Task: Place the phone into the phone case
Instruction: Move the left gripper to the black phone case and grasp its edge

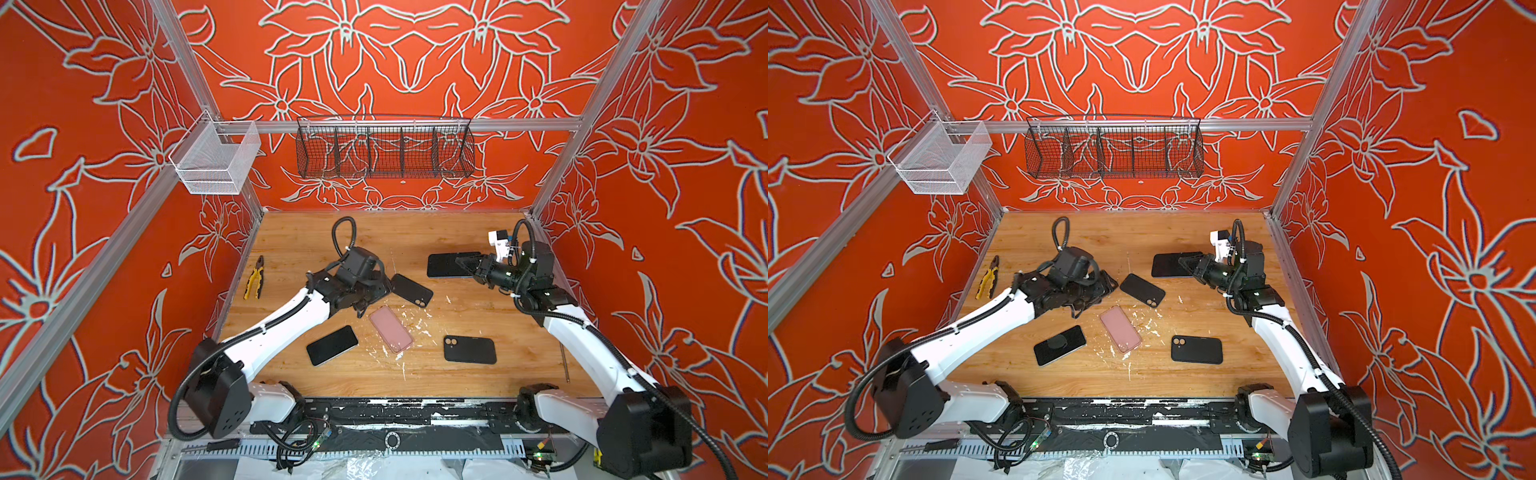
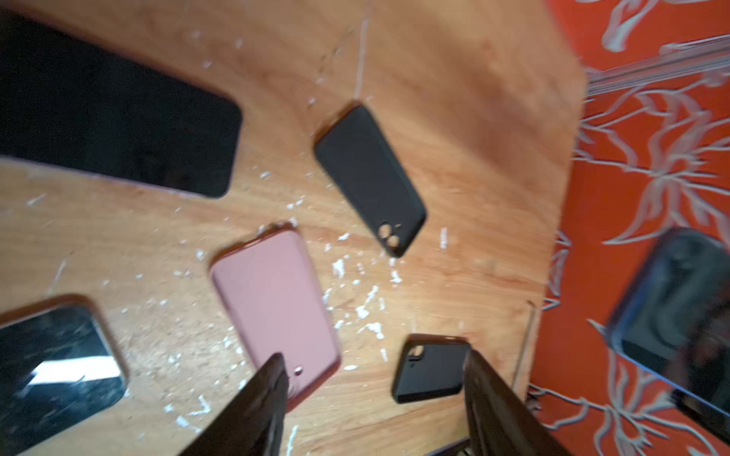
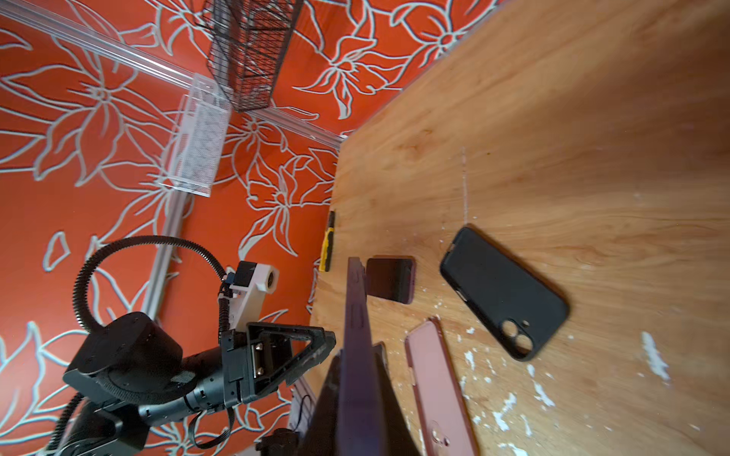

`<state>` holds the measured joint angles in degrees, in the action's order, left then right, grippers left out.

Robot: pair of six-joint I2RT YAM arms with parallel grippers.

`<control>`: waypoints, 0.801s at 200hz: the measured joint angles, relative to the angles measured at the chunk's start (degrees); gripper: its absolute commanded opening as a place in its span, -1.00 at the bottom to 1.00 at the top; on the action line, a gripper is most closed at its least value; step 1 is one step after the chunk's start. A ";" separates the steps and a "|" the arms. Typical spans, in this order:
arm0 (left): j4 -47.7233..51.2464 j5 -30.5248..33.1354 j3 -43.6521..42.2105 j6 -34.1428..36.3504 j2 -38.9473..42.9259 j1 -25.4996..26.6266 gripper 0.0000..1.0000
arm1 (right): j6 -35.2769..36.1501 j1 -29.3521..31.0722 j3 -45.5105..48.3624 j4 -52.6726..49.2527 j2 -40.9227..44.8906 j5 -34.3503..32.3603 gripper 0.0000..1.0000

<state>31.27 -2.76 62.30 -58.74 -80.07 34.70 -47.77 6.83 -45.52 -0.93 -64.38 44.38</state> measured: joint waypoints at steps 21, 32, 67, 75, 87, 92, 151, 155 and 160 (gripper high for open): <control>3.58 2.05 2.67 -2.43 -6.19 1.79 0.28 | 3.93 -0.15 -0.35 -6.49 0.76 -2.99 -1.00; 4.35 2.75 4.37 -3.67 -8.63 2.19 0.21 | 5.42 -0.26 -0.26 -9.22 2.25 -4.55 -1.00; 6.27 4.44 11.47 -7.21 -15.80 2.54 0.16 | 7.96 -1.01 0.92 -12.66 7.85 -6.54 -1.00; 6.49 4.63 13.00 -7.80 -17.40 2.54 0.15 | 8.26 -1.20 1.40 -13.00 8.68 -6.58 -1.00; 6.91 4.83 15.37 -8.83 -20.04 2.51 0.15 | 8.50 -1.57 2.38 -13.55 9.60 -6.62 -1.00; 6.97 4.92 16.13 -9.16 -20.98 2.54 0.15 | 8.55 -1.70 2.73 -13.70 9.84 -6.62 -1.00; 9.53 4.76 26.29 -13.64 -32.92 2.51 0.07 | 8.61 -2.91 5.62 -15.02 11.67 -6.40 -1.00; 9.64 4.72 26.71 -14.19 -33.55 2.51 0.05 | 8.63 -3.04 5.70 -15.04 11.78 -6.36 -1.00; 9.70 4.68 27.12 -14.73 -34.18 2.51 0.01 | 8.68 -3.15 5.79 -15.08 11.96 -6.32 -1.00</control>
<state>40.97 1.91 89.43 -73.47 -114.26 37.21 -39.09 3.68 -39.72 -16.01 -52.42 38.06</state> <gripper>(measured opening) 0.541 0.109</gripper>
